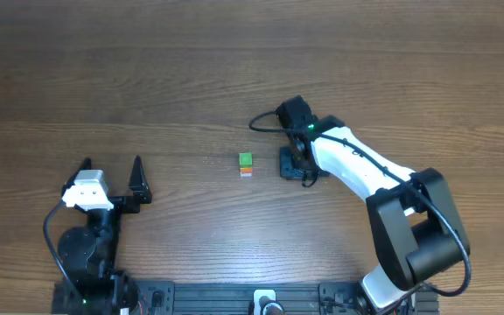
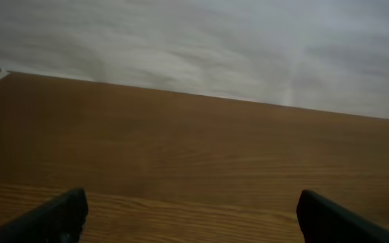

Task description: Stack Cubes

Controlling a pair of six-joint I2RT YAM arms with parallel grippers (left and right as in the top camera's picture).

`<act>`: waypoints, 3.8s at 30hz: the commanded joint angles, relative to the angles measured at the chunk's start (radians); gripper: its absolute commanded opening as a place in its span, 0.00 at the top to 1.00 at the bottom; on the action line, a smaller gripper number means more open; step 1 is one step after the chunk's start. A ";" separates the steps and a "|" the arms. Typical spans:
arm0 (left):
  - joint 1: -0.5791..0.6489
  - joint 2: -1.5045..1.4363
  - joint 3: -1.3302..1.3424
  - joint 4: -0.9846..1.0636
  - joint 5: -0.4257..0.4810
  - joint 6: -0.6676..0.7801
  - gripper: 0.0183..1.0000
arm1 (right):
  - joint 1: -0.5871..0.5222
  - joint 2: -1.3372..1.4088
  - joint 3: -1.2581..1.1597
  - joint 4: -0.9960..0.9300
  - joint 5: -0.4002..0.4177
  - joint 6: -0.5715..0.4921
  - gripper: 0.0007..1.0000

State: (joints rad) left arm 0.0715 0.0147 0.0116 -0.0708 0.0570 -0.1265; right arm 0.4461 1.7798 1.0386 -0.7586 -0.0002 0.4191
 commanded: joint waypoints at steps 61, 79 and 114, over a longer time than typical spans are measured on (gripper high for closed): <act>0.005 -0.008 -0.006 -0.001 0.014 0.007 0.00 | 0.312 0.117 0.585 -0.412 0.085 0.272 0.83; 0.005 -0.008 -0.006 -0.001 0.014 0.007 0.00 | 0.309 0.122 0.584 -0.408 0.096 0.272 0.80; 0.005 -0.008 -0.006 -0.001 0.014 0.007 0.00 | 0.263 0.136 0.585 -0.359 0.095 0.224 0.01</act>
State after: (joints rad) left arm 0.0715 0.0147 0.0116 -0.0708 0.0570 -0.1265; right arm 0.7513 1.9018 1.6100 -1.1362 0.0814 0.6762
